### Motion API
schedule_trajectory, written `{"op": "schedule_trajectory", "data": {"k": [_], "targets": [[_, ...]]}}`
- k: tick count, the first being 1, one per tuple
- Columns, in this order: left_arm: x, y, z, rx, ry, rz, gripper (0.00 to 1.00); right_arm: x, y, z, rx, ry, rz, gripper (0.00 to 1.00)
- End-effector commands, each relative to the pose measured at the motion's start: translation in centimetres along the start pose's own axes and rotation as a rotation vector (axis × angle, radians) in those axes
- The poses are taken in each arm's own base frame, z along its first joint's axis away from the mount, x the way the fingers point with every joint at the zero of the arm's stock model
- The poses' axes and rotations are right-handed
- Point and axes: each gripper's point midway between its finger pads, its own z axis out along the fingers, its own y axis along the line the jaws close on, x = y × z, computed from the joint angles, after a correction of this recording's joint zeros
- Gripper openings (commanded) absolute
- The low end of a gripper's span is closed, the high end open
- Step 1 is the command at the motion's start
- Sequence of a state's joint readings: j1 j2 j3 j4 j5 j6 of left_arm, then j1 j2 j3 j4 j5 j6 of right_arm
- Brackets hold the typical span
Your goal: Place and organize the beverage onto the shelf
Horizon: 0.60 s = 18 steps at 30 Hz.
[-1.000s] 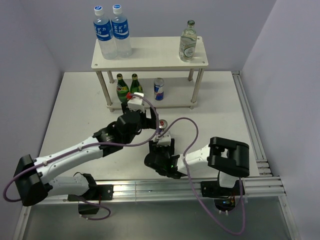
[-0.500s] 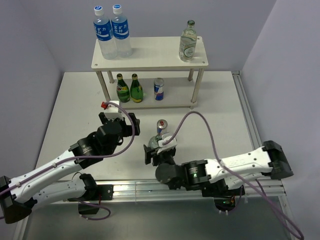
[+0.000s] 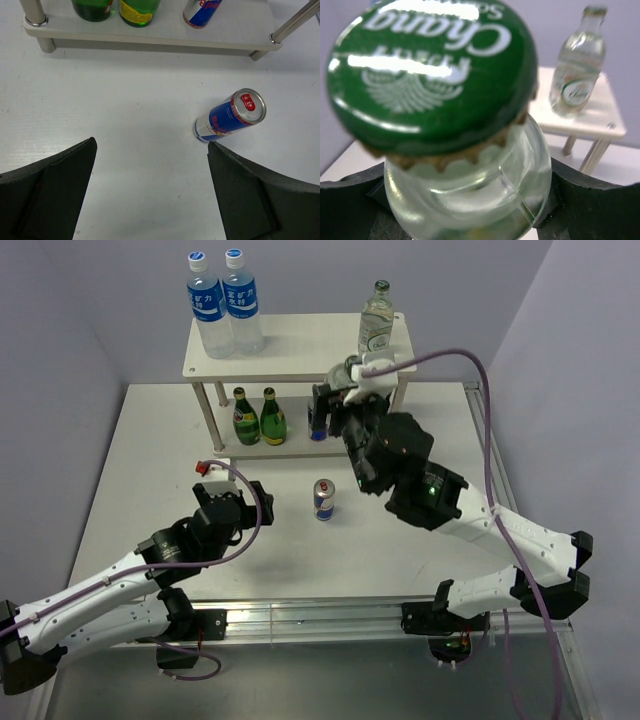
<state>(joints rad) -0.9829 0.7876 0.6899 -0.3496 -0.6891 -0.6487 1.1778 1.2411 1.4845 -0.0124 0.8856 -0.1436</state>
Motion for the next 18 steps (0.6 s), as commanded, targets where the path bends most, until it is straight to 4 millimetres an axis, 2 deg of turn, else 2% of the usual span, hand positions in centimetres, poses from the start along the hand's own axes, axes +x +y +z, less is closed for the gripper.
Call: {"op": "schedule_trajectory", "data": {"k": [1,3,4,5,6,7,8,9,10,11,12,13,14,15,16,18], "targets": [[-0.2,-0.1,-0.3,0.01,-0.019,-0.041,0.99,-5.5,-0.1,2.5,-0.058,-0.112,-0.022,0.0],[0.1,-0.1,-0.3,0.02,-0.015,-0.047,0.99,-4.6,1.2,4.6,-0.089,-0.087,-0.062,0.0],[0.2,-0.2,-0.4,0.025,-0.014,-0.05,0.99,-5.8,0.9,5.2,-0.087,-0.1,-0.051,0.0],[0.4,-0.3,-0.4,0.032,-0.008,-0.05,0.99,-5.9,0.4,6.4,-0.078,-0.102,-0.061,0.0],[0.6,-0.2,-0.3,0.031,-0.004,-0.054,0.99,-4.5,1.0,8.1,-0.074,-0.075,-0.086,0.0],[0.9,-0.3,-0.4,0.034,0.001,-0.053,0.99,-5.7,0.4,8.8,-0.06,-0.087,-0.076,0.0],[1.3,-0.2,-0.3,0.034,0.009,-0.052,0.99,-5.7,-0.5,10.1,-0.034,-0.083,-0.085,0.0],[1.5,-0.2,-0.4,0.038,0.014,-0.053,0.99,-4.3,0.1,11.7,-0.041,-0.059,-0.102,0.0],[1.7,-0.3,-0.4,0.043,0.016,-0.054,0.99,-5.8,-0.4,12.3,-0.034,-0.085,-0.075,0.0],[2.1,-0.3,-0.4,0.047,0.023,-0.051,0.99,-5.6,-0.8,13.0,-0.031,-0.072,-0.078,0.0],[2.2,-0.5,-0.5,0.057,0.023,-0.052,0.99,-4.4,-1.4,14.8,-0.015,-0.051,-0.09,0.0],[2.4,-0.5,-0.5,0.061,0.026,-0.05,0.99,-5.8,-2.1,15.3,-0.003,-0.078,-0.075,0.0],[2.6,-0.5,-0.5,0.064,0.028,-0.046,0.99,-5.6,-2.4,15.8,-0.001,-0.066,-0.079,0.0],[2.8,-0.6,-0.6,0.067,0.028,-0.044,0.99,-4.6,-3.0,17.2,0.017,-0.05,-0.083,0.0],[2.8,-0.6,-0.6,0.064,0.026,-0.048,0.99,-5.4,-3.3,17.5,0.017,-0.067,-0.073,0.0],[3.1,-0.8,-0.6,0.073,0.028,-0.044,0.99,-4.8,-3.8,18.6,0.028,-0.063,-0.078,0.0]]}}
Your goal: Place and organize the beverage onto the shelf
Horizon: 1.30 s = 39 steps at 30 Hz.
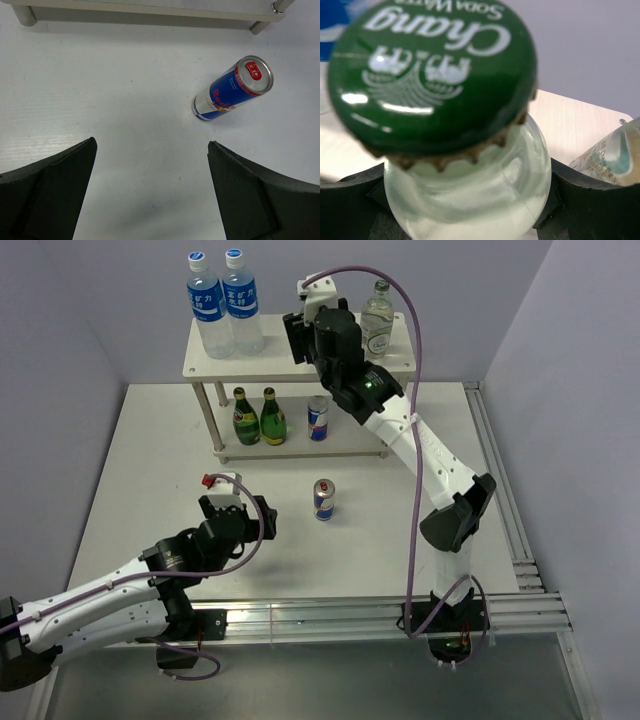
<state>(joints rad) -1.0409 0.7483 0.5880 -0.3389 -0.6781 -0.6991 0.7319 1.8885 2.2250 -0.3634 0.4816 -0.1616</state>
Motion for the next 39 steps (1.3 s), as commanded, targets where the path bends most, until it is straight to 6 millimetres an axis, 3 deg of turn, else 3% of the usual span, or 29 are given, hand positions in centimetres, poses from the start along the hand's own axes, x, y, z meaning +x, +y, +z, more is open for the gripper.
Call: {"op": "schedule_trajectory", "data": {"k": [1,8,15,21,22,23,25,26,29,37,39], "targets": [[-0.5,-1.1,-0.1,0.044,-0.026,-0.045,0.99,-9.2,-4.1,-2.0,0.029,-0.24,0.138,0.0],[0.4,-2.1,0.6,0.06,-0.005,-0.026,0.99,-7.0,-5.6,0.1,0.061,-0.209,0.158,0.0],[0.9,-3.2,1.0,0.069,0.009,-0.005,0.99,-3.2,-5.4,1.2,0.069,-0.154,0.179,0.0],[1.1,-3.5,1.1,0.066,0.013,-0.002,0.99,-1.9,-5.5,1.7,0.09,-0.123,0.189,0.0],[1.1,-3.5,1.1,0.068,0.012,-0.002,0.99,-1.8,-5.4,1.7,0.087,-0.117,0.193,0.03],[1.1,-3.6,1.1,0.069,0.013,0.0,1.0,-1.8,-5.4,1.6,0.087,-0.115,0.199,0.21],[1.1,-3.7,1.0,0.071,0.013,0.001,0.99,-1.8,-5.4,1.4,0.085,-0.116,0.211,0.32],[1.1,-3.8,1.0,0.071,0.012,0.0,0.99,-2.0,-5.5,1.2,0.082,-0.122,0.217,0.44],[1.2,-3.8,1.1,0.071,0.014,0.0,0.99,-1.7,-5.4,0.9,0.074,-0.124,0.223,0.64],[1.2,-3.9,0.9,0.074,0.014,-0.003,0.99,-1.7,-5.3,0.2,0.059,-0.14,0.229,0.72],[1.2,-3.9,0.9,0.074,0.013,-0.004,0.99,-1.7,-5.3,0.0,0.053,-0.145,0.229,0.8]]}}
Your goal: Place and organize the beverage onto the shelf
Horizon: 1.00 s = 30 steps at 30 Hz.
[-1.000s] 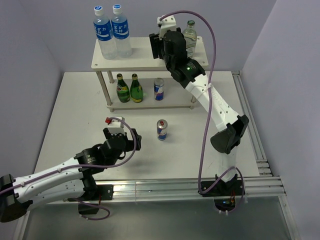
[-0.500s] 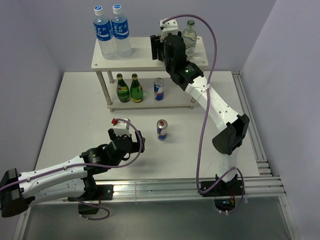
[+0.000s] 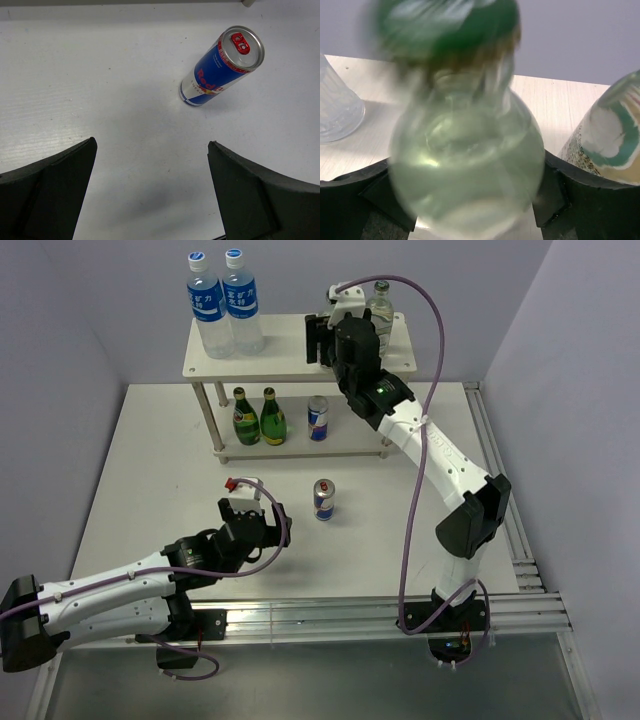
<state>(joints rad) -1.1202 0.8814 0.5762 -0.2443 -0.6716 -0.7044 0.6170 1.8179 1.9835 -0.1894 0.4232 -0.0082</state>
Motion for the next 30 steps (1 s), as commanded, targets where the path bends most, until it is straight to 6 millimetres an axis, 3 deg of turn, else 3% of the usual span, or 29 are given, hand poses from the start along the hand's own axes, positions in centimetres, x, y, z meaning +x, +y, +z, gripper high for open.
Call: {"op": "schedule_trajectory", "data": {"k": [1,5,12,25,30], "targets": [[-1.8,-1.3,-0.2,0.026,-0.049,-0.061,0.99,-5.8,-0.9,-2.3,-0.015,-0.149,0.076,0.82],[-1.8,-1.4,-0.3,0.025,-0.048,-0.057,0.99,-5.6,-0.7,-2.0,-0.018,-0.138,0.072,0.91],[-2.0,-1.3,-0.4,0.023,-0.054,-0.055,0.99,-5.0,-0.7,-2.1,-0.017,-0.131,0.069,1.0],[-2.2,-1.9,-0.4,0.035,-0.056,-0.054,0.99,-4.8,-0.4,-4.8,-0.046,-0.137,0.107,1.0],[-2.2,-1.9,-0.4,0.03,-0.056,-0.051,0.99,-3.5,-0.3,-5.5,-0.053,-0.119,0.106,1.0]]}}
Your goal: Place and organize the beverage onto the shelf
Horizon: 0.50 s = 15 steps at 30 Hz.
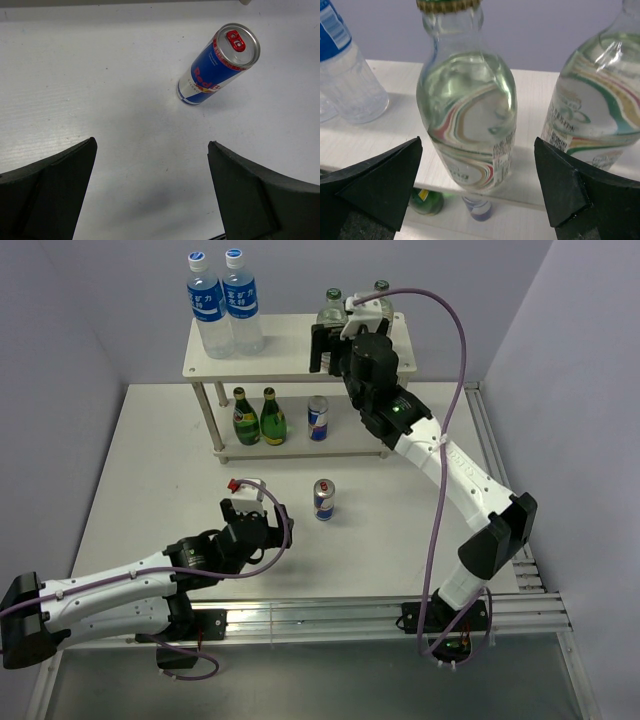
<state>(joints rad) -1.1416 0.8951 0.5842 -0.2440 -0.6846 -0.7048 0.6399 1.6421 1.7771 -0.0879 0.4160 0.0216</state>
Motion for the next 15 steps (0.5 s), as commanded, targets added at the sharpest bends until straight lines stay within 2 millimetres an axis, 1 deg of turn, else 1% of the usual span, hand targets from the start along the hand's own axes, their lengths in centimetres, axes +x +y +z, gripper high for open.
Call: {"op": "schedule_trajectory", "data": {"k": [1,2,3,4,5,6,7,8,9,10,12,13,14,15], "targets": [[-2.2,-1.4,-0.2,0.023,-0.056,-0.059,0.99,-2.3,0.1,-1.8,-0.021,-0.061,0.05,1.0],[-2.3,-1.4,-0.3,0.023,-0.056,-0.059,0.99,-1.8,0.1,-1.9,-0.021,-0.053,0.048,1.0],[-2.3,-1.4,-0.3,0.022,-0.057,-0.059,0.99,-1.7,0.1,-2.2,-0.02,-0.053,0.046,1.0],[-2.3,-1.5,-0.3,0.023,-0.056,-0.058,0.99,-2.2,0.0,-2.8,-0.018,-0.065,0.053,1.0],[-2.4,-1.4,-0.3,0.024,-0.057,-0.059,0.99,-1.3,0.0,-3.1,-0.017,-0.051,0.043,1.0],[-2.2,-1.3,-0.4,0.02,-0.056,-0.056,0.99,-1.4,0.0,-3.5,-0.018,-0.058,0.045,1.0],[-2.1,-1.4,-0.4,0.026,-0.057,-0.051,0.99,-2.2,0.0,-4.7,-0.011,-0.076,0.054,1.0],[-2.1,-1.5,-0.6,0.033,-0.06,-0.05,0.99,-1.2,0.0,-5.2,-0.008,-0.058,0.042,1.0],[-1.9,-1.4,-0.6,0.033,-0.059,-0.044,0.99,-1.0,0.0,-5.9,-0.005,-0.056,0.038,1.0],[-1.7,-1.6,-0.9,0.048,-0.06,-0.037,0.99,-1.2,0.2,-7.3,-0.013,-0.074,0.046,1.0],[-1.3,-2.1,-1.3,0.077,-0.056,-0.027,0.99,-1.1,-0.3,-9.0,0.023,-0.079,0.05,1.0],[-1.0,-2.6,-1.6,0.113,-0.059,-0.012,0.99,-2.3,-0.7,-10.7,0.022,-0.11,0.076,1.0],[-0.5,-3.4,-1.8,0.154,-0.048,-0.004,0.98,-0.5,-0.7,-11.7,0.046,-0.085,0.07,1.0],[0.1,-3.6,-1.8,0.177,-0.042,0.024,0.98,-0.1,-0.8,-12.7,0.045,-0.081,0.077,1.0]]}}
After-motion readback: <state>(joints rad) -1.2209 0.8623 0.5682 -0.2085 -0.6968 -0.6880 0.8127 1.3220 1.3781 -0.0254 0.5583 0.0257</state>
